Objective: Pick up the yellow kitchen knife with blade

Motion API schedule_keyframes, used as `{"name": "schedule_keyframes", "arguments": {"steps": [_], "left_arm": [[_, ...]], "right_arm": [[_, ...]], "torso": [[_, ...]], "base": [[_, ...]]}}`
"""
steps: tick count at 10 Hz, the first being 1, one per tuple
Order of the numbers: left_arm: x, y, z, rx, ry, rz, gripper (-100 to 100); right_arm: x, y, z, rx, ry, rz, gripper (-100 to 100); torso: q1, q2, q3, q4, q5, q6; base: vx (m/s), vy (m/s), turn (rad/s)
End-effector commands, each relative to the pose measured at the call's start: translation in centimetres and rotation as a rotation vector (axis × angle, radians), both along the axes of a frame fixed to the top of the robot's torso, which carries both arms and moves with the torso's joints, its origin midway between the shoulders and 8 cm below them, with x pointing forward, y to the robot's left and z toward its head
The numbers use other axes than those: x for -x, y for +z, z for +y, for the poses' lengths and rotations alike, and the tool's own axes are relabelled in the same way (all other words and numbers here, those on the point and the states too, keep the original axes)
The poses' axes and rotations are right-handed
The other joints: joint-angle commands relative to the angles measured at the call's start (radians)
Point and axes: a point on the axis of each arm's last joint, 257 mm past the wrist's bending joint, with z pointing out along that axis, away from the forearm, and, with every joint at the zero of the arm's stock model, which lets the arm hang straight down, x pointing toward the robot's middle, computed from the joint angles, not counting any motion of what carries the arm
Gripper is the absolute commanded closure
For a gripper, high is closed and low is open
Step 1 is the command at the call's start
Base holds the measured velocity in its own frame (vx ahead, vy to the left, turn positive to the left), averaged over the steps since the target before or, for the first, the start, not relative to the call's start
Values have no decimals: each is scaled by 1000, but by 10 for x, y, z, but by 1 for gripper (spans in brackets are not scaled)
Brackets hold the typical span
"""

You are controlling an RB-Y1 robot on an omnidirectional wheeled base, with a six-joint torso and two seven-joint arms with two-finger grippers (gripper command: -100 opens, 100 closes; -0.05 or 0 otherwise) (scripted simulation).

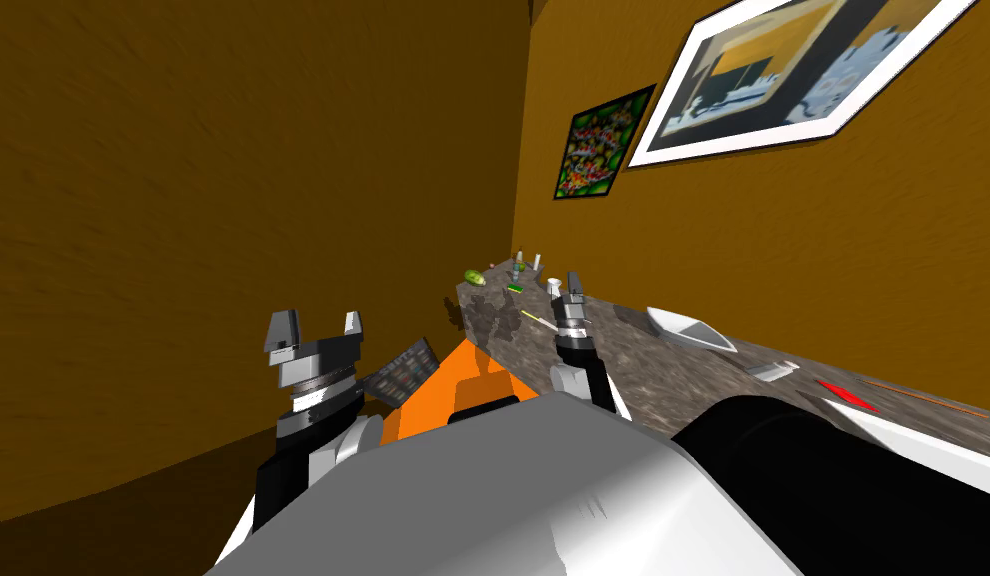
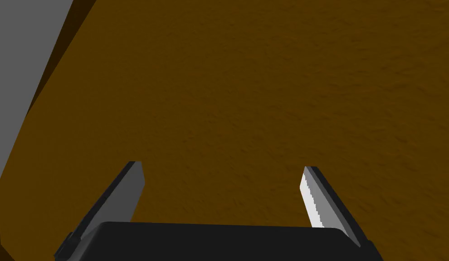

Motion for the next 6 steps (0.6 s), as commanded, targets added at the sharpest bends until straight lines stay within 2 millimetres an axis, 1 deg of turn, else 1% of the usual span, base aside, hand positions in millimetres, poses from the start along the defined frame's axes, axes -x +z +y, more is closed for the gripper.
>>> {"name": "schedule_keyframes", "arguments": {"steps": [1,3,5,6], "left_arm": [[0,0,0,0,0,0,0],[0,0,0,0,0,0,0],[0,0,0,0,0,0,0],[0,0,0,0,0,0,0]], "right_arm": [[-4,-7,4,43,13,29,-100],[-11,-25,7,107,21,89,-100],[-19,-52,6,180,19,174,-100],[-19,-52,7,187,22,175,-100]], "torso": [[0,0,0,0,0,0],[1,-1,0,0,0,0],[3,-2,-1,0,1,0],[4,-1,-1,0,1,0]], "base": [[5,12,10],[20,36,14],[25,58,16],[16,47,3]]}}
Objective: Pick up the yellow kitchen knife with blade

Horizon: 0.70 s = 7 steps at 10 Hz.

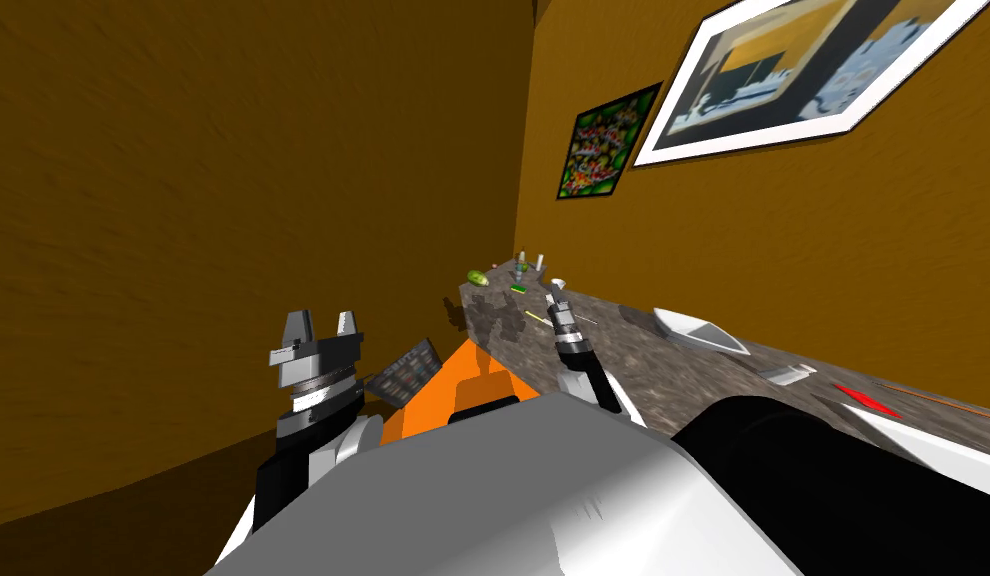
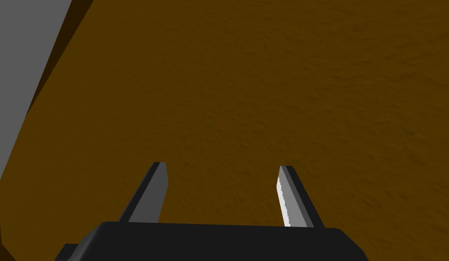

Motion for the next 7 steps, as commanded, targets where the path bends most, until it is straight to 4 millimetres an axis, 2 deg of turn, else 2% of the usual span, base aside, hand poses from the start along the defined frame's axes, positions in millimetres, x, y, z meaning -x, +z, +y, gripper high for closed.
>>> {"name": "schedule_keyframes", "arguments": {"steps": [1,3,4,7], "left_arm": [[0,0,0,0,0,0,0],[0,0,0,0,0,0,0],[0,0,0,0,0,0,0],[0,0,0,0,0,0,0]], "right_arm": [[-5,-20,-3,50,-5,58,-100],[-10,-59,-13,136,-27,168,-100],[-10,-59,-13,136,-27,168,-100],[-8,-128,-39,273,-76,357,-100]], "torso": [[0,0,0,0,0,0],[1,0,0,0,0,0],[3,-1,-1,0,0,0],[1,0,0,0,0,0]], "base": [[19,45,14],[38,85,22],[27,65,-1],[28,83,24]]}}
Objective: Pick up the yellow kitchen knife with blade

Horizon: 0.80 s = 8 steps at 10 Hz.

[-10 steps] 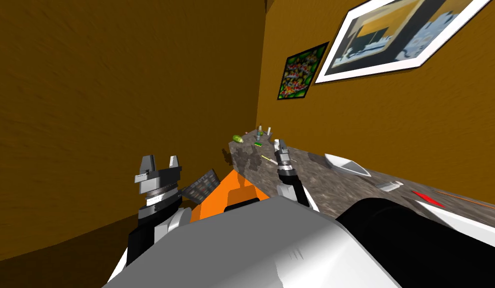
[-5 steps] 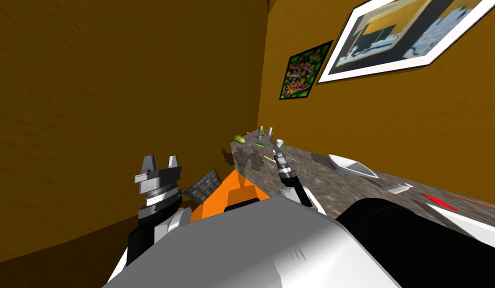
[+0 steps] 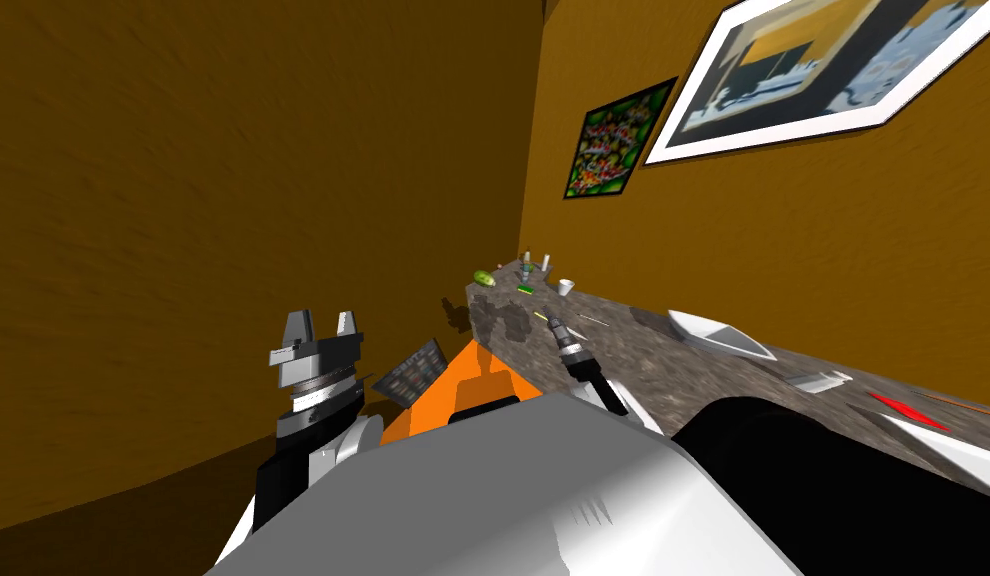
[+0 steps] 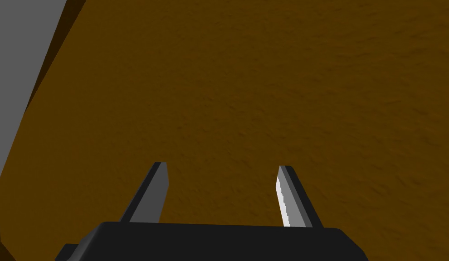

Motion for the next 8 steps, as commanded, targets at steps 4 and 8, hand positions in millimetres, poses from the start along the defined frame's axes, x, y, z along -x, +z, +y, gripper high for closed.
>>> {"name": "schedule_keyframes", "arguments": {"steps": [4,8], "left_arm": [[0,0,0,0,0,0,0],[0,0,0,0,0,0,0]], "right_arm": [[19,-85,-45,188,-69,246,-100],[54,-153,-92,360,-119,458,-100]], "torso": [[2,-1,-1,0,1,0],[-2,0,0,0,0,0]], "base": [[45,125,18],[47,87,24]]}}
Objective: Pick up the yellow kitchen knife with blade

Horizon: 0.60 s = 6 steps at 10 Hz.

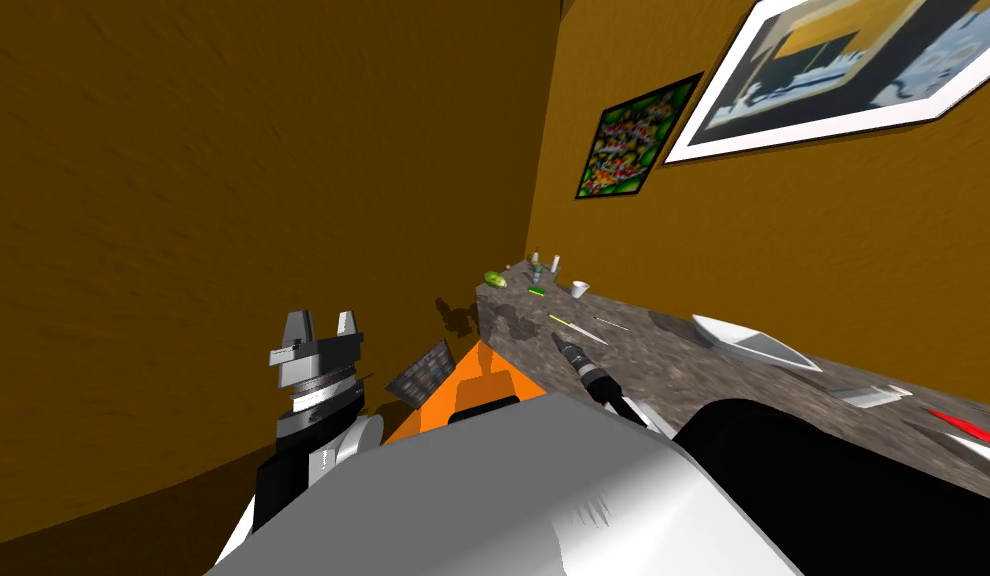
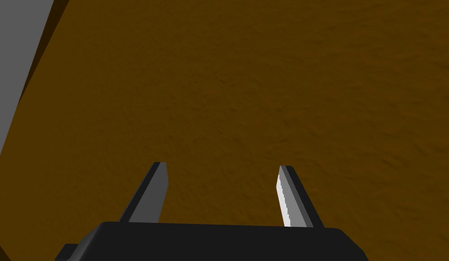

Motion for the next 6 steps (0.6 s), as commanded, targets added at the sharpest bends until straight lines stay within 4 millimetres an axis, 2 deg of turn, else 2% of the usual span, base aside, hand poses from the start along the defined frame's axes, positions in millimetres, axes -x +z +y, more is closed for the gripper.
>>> {"name": "schedule_keyframes", "arguments": {"steps": [1,2,3,6], "left_arm": [[0,0,0,0,0,0,0],[0,0,0,0,0,0,0],[0,0,0,0,0,0,0],[0,0,0,0,0,0,0]], "right_arm": [[23,-30,-26,91,-20,110,-100],[39,-48,-43,151,-29,183,-100],[39,-48,-43,151,-29,183,-100],[94,-94,-96,340,-42,399,-100]], "torso": [[0,0,0,0,0,0],[0,-1,-1,0,0,0],[2,-3,-2,-1,0,0],[1,-1,-1,0,0,0]], "base": [[70,84,47],[102,104,62],[62,92,12],[71,86,62]]}}
